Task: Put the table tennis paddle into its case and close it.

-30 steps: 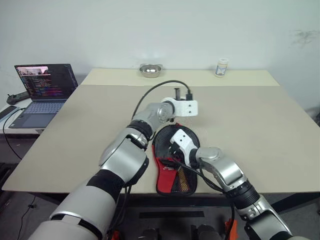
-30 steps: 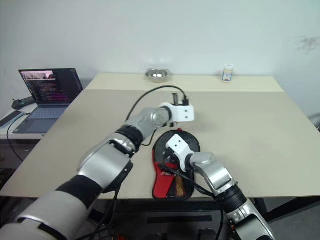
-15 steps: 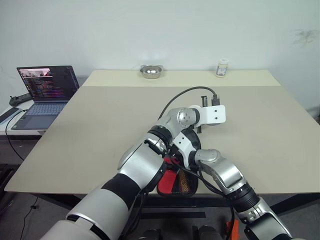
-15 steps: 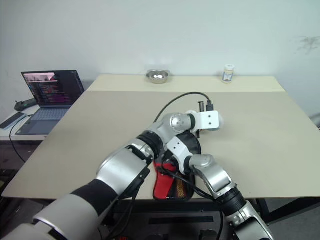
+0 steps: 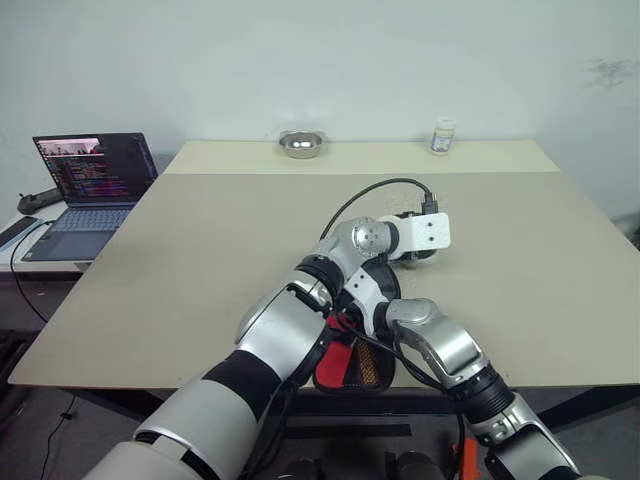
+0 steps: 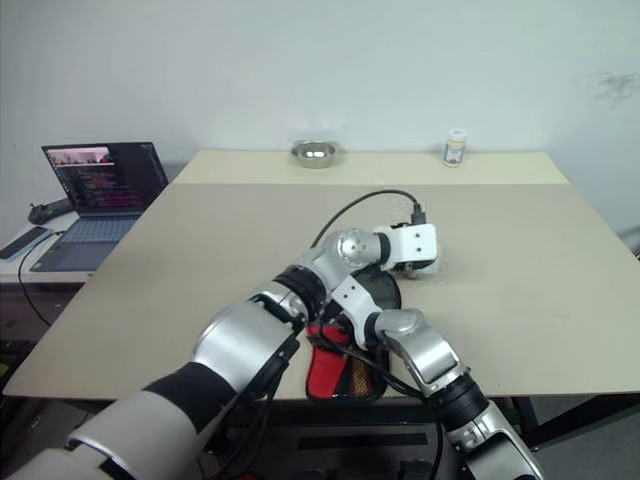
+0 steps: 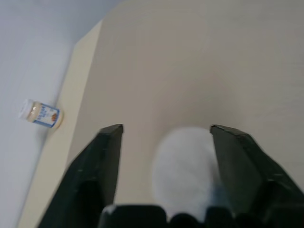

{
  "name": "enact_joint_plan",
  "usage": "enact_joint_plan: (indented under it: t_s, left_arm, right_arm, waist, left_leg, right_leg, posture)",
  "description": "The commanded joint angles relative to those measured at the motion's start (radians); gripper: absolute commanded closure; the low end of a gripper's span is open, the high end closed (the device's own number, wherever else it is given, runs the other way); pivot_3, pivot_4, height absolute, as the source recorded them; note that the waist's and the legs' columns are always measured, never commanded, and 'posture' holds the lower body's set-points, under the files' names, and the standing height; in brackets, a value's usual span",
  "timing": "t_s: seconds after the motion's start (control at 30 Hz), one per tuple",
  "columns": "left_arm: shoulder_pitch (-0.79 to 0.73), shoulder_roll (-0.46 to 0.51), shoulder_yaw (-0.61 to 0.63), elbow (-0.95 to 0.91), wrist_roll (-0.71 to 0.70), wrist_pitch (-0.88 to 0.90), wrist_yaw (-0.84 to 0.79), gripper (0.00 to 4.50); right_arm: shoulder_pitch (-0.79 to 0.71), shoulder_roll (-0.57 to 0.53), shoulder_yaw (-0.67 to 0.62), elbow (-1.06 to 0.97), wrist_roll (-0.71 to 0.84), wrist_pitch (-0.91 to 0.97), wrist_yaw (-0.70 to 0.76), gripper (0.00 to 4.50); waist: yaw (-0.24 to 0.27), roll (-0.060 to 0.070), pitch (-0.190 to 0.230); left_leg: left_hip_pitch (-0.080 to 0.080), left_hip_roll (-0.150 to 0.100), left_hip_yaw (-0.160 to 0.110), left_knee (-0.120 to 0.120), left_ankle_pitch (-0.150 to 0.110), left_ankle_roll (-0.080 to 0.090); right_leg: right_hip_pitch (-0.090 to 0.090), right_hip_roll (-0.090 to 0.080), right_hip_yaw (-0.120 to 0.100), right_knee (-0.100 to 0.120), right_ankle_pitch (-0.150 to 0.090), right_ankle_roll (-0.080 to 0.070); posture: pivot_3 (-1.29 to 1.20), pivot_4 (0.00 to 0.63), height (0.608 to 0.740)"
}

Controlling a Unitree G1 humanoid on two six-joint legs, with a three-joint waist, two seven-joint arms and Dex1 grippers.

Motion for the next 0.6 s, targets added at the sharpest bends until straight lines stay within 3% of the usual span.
enact_joint_plan:
  t_s: [0.03,0.3,0.47,0.6]
  left_arm:
    - [-0.041,0.032,0.04,-0.042,-0.039,-0.025,0.021,0.05]
    - [-0.076,0.123,0.087,-0.056,-0.077,-0.07,0.036,0.05]
    - [-0.09,0.25,0.153,-0.067,-0.133,-0.067,0.039,0.05]
    - [-0.069,0.371,0.197,-0.07,-0.168,-0.051,0.006,0.05]
  right_arm:
    - [0.041,-0.004,0.047,0.14,-0.02,0.046,0.009,0.0]
    - [0.015,0.009,0.021,0.165,-0.016,0.033,0.002,0.0]
    - [0.0,0.02,-0.035,0.101,0.018,0.071,-0.006,0.0]
    - [-0.005,-0.012,-0.069,-0.066,0.065,0.143,0.014,0.0]
  waist:
    - [-0.001,0.0,0.0]
    - [-0.004,0.0,0.0]
    - [-0.01,0.0,0.0]
    - [-0.008,0.0,0.001]
  left_leg:
    - [0.0,0.0,0.0,0.0,0.0,0.0]
    - [0.002,0.001,-0.001,0.0,0.0,0.0]
    - [0.002,0.003,-0.001,0.0,0.0,0.0]
    - [-0.001,0.005,-0.001,0.0,0.0,-0.001]
  right_leg:
    - [0.0,0.0,0.0,0.0,0.0,0.0]
    - [0.002,0.001,-0.001,0.0,0.0,0.0]
    - [0.002,0.003,-0.002,0.0,0.0,0.0]
    - [-0.002,0.004,-0.003,-0.001,0.0,0.0]
  posture:
    - [0.0,0.15,0.74]
    - [0.0,0.15,0.74]
    - [0.0,0.15,0.74]
    - [0.0,0.15,0.74]
